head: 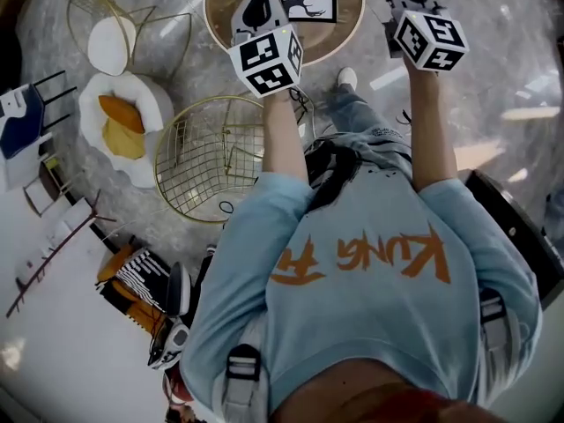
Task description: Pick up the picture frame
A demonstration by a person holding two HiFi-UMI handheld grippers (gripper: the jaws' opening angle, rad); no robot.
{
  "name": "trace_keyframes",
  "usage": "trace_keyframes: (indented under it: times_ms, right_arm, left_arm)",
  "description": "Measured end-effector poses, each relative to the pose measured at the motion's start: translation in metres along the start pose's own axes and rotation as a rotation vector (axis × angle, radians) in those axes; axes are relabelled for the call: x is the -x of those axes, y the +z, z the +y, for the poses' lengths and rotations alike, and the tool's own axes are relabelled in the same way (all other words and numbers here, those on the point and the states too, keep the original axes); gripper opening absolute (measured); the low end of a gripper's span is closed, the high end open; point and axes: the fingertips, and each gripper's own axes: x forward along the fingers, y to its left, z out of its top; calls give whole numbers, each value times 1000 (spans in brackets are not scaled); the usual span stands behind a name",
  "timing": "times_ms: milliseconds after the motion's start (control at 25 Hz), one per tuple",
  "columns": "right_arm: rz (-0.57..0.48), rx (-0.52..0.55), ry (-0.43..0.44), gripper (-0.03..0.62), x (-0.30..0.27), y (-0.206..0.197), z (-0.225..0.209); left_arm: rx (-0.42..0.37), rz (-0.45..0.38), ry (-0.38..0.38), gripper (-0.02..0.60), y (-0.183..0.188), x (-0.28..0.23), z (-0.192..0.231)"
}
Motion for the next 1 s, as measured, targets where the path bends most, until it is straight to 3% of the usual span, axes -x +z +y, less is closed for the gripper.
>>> trace_keyframes:
  times_ms: [240, 640, 1000]
  right_arm:
    - [7, -44, 28, -3, -36, -4, -31]
    - [-27, -77, 68, -3, -50, 14, -34]
    - [5, -112, 23, -3, -62, -8, -47]
  left_arm:
    - [-14, 19, 13, 20, -3, -34, -14]
    - [-28, -11, 72, 20, 25, -32, 2]
    - [-35, 63, 48, 20, 2, -52, 11]
